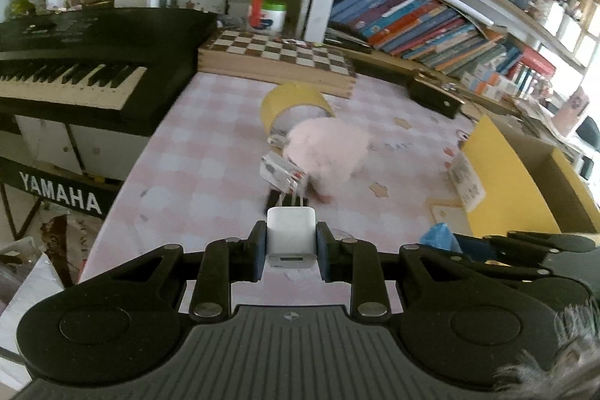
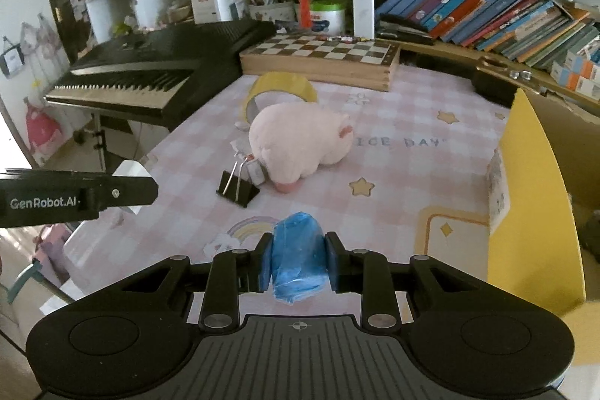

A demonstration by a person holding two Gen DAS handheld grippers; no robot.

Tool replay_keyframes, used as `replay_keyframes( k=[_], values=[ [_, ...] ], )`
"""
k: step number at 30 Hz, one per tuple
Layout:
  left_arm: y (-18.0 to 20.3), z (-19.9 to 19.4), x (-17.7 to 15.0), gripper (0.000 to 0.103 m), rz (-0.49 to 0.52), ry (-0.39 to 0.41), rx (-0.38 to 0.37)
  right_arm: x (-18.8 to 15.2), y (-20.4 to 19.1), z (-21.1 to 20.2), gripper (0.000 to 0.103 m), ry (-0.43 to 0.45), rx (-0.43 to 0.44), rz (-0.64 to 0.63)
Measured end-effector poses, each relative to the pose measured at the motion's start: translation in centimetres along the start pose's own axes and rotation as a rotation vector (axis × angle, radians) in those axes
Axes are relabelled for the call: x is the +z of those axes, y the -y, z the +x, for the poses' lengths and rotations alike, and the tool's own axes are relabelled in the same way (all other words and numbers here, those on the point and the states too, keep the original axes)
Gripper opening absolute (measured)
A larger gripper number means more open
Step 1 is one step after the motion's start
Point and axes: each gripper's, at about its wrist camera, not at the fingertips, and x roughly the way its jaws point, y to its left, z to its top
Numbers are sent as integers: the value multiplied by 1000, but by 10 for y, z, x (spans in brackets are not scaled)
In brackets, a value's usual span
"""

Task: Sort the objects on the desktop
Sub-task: 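Carry the blue cloth and white plug over to the yellow box with both tools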

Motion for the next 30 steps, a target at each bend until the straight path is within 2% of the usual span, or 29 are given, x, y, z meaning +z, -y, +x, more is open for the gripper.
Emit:
replay_keyframes(
  k=[13, 30],
  values=[
    [2, -43, -42, 24, 24, -33, -91, -40, -21, -43, 28, -14, -51, 62],
    [17, -91, -91, 24, 127, -76, -217, -101, -42, -98, 26, -4, -127, 172]
  ],
)
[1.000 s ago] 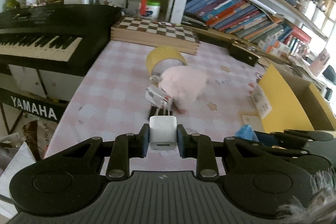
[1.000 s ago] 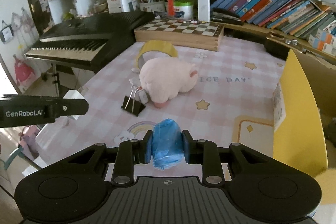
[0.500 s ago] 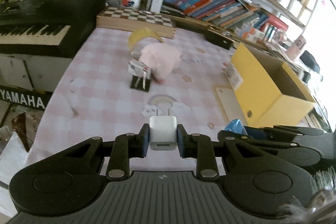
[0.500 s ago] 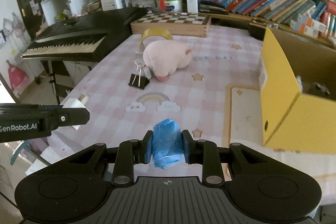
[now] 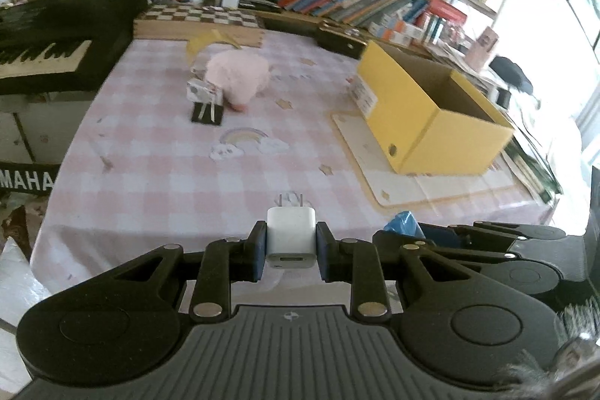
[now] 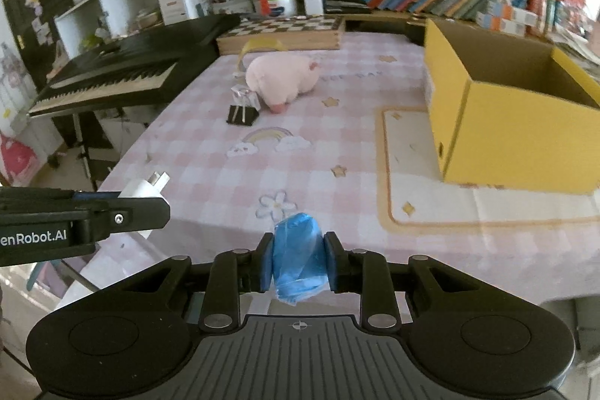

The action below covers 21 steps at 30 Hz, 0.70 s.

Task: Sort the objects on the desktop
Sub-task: 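Carry the blue cloth and white plug over to the yellow box with both tools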

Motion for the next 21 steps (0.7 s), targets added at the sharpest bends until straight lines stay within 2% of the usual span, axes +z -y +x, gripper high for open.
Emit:
replay_keyframes(
  k=[10, 21],
  values=[
    [24, 2, -20, 24, 69, -57, -86, -35, 12, -24, 26, -18, -72, 78],
    [68, 17, -24, 24, 185, -107, -216, -60, 43, -54, 26, -11, -199, 198]
  ],
)
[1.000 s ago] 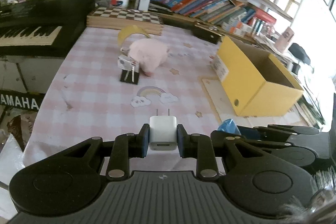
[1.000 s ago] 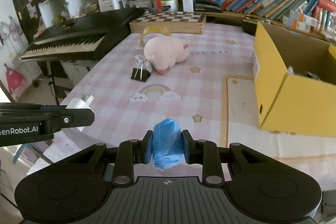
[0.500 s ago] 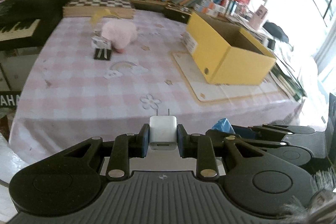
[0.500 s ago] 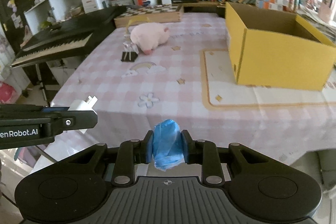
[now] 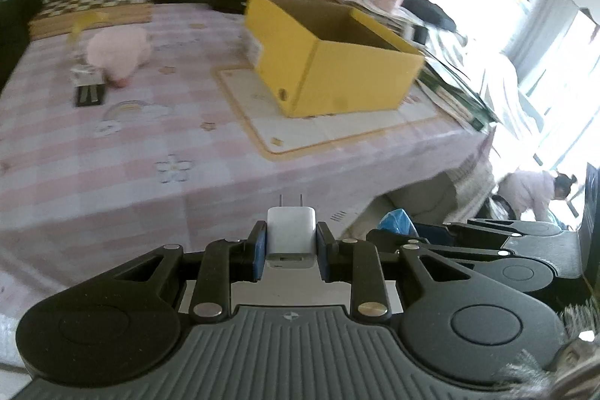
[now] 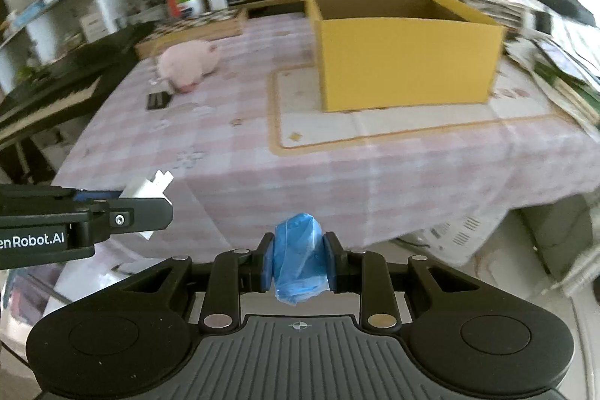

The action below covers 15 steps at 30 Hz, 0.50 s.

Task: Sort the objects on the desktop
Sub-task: 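Carry the blue cloth and white plug over to the yellow box with both tools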

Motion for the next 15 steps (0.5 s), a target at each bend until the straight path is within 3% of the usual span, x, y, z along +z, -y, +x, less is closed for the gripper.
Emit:
replay_keyframes(
  k=[15],
  values=[
    [41, 28, 20, 24, 93, -24, -80, 2, 46, -8, 26, 16, -70, 90]
  ],
)
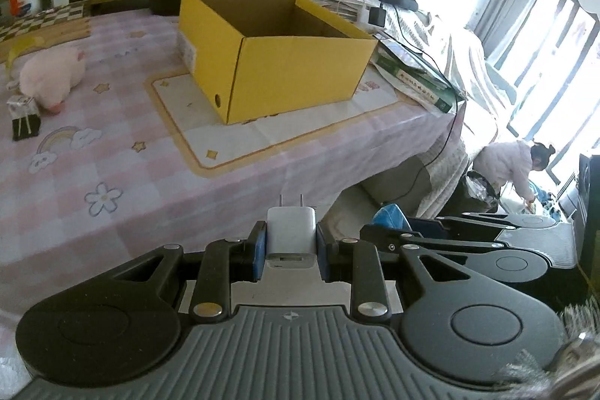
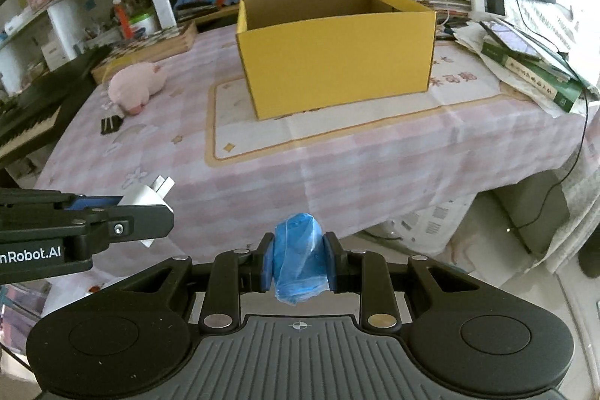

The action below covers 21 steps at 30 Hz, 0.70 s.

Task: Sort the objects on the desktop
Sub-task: 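Carry the blue cloth and white plug over to the yellow box with both tools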

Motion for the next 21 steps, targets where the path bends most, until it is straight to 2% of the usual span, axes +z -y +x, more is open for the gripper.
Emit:
replay_keyframes(
  k=[10, 21],
  values=[
    [21, 28, 27, 24, 14, 6, -16, 24, 31, 8, 26, 7, -12, -6],
    [40, 63, 53, 24, 12, -6, -1, 49, 64, 27, 26, -4, 6, -13]
  ],
)
